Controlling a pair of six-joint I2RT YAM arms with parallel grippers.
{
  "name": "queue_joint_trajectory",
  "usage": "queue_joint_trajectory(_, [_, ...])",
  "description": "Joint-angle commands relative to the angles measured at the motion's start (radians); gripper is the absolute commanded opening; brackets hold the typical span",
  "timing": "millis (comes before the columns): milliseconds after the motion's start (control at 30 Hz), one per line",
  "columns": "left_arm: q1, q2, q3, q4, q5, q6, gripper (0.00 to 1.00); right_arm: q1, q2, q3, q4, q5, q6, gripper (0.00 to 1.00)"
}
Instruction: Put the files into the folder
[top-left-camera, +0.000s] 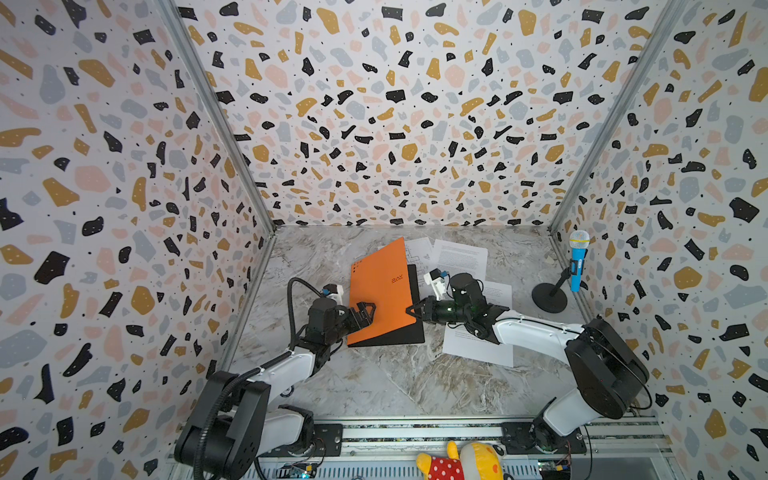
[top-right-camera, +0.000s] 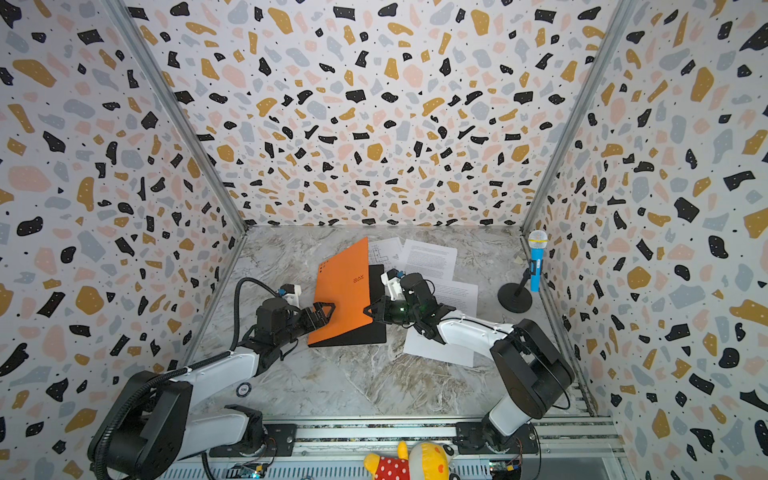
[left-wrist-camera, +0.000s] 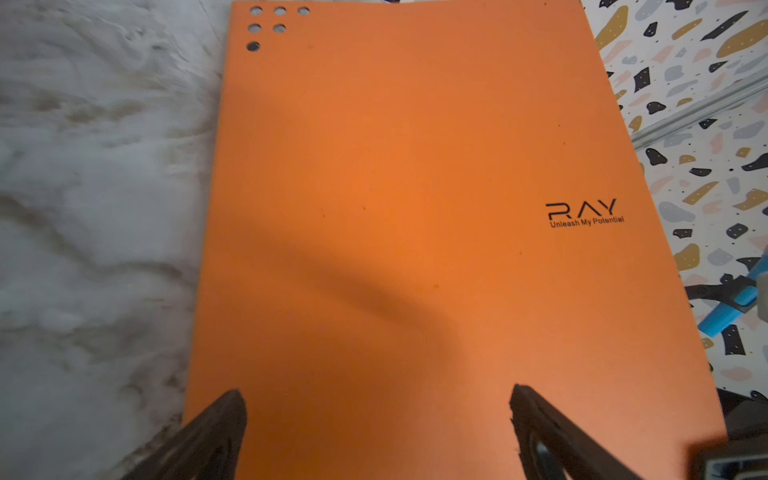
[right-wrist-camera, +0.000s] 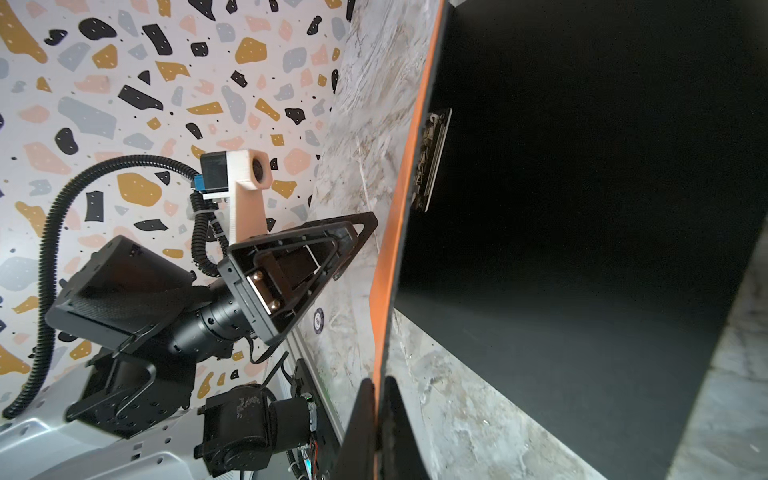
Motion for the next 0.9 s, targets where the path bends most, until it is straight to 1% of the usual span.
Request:
queue_joint_trajectory(0, [-0.008,0.004,-0.003,0.089,0.015,-0.032,1.00,-0.001,-0.068,0.054,-0.023,0.023,-0.056,0.00])
queue_joint_trajectory(267, [-0.016,0.021,-0.045,0.194,0.045,-0.077,1.00,-0.001,-0.096,0.072,-0.059,0.038,-0.068,0.00])
queue_joint_trajectory(500, [-0.022,0.052,-0.040,0.266,0.086,-0.108,0.99,0.008,-0.101,0.094,-0.083,0.048,-0.073,0.00])
queue_joint_trajectory(533, [-0.022,0.052,-0.042,0.265,0.088,-0.108,0.99,0.013,-0.098,0.101,-0.085,0.049,-0.075,0.00])
queue_joint_trajectory(600, [-0.021,0.042,-0.046,0.255,0.091,-0.102,1.00,0.022,-0.089,0.111,-0.085,0.051,-0.078,0.04])
queue_joint_trajectory(700, [-0.013,0.002,-0.052,0.210,0.076,-0.087,1.00,0.036,-0.070,0.132,-0.080,0.051,-0.077,0.06])
queue_joint_trajectory(867, [0.031,-0.137,-0.059,0.084,0.023,-0.057,0.99,0.059,-0.030,0.175,-0.081,0.056,-0.078,0.08])
